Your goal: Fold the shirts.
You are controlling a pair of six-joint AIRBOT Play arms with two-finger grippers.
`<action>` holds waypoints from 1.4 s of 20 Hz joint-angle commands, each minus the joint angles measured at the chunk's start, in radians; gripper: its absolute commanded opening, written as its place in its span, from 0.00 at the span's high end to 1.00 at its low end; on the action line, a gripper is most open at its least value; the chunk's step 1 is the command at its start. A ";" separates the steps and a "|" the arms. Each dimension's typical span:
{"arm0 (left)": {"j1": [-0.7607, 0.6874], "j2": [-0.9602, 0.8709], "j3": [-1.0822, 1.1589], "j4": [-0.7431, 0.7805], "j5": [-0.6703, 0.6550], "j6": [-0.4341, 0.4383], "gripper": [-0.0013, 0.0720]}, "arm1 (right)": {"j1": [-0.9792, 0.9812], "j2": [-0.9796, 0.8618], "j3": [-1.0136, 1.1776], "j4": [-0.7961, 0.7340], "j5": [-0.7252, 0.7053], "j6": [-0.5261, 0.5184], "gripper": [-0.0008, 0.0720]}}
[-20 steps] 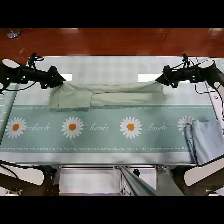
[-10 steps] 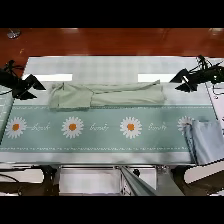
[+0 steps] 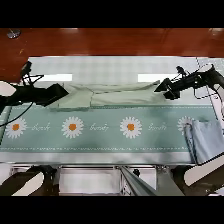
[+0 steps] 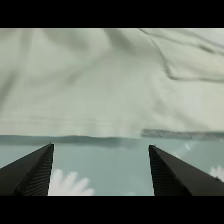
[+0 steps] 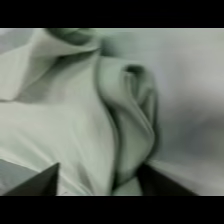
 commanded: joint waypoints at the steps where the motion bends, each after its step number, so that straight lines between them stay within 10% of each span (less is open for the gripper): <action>1: -0.121 0.009 -0.023 -0.053 0.031 0.003 0.03 | 0.047 -0.011 0.023 0.021 0.001 -0.004 0.62; 2: -0.138 -0.001 -0.013 -0.053 0.026 0.004 0.24 | 0.045 0.003 0.045 0.023 0.025 -0.006 0.88; 3: -0.150 -0.006 -0.003 -0.054 0.024 0.012 0.86 | 0.036 0.028 0.059 0.013 0.040 -0.012 0.95; 4: -0.163 -0.011 0.013 -0.066 0.031 0.037 0.96 | 0.026 0.072 0.059 -0.016 0.047 -0.014 0.95; 17: -0.653 -0.561 0.521 -0.146 0.117 0.034 0.96 | 0.017 1.094 -0.549 -0.197 -0.020 -0.003 0.96; 28: -0.975 -0.908 0.807 -0.349 0.007 -0.023 0.96 | 0.017 1.199 -0.547 -0.097 -0.018 0.039 0.95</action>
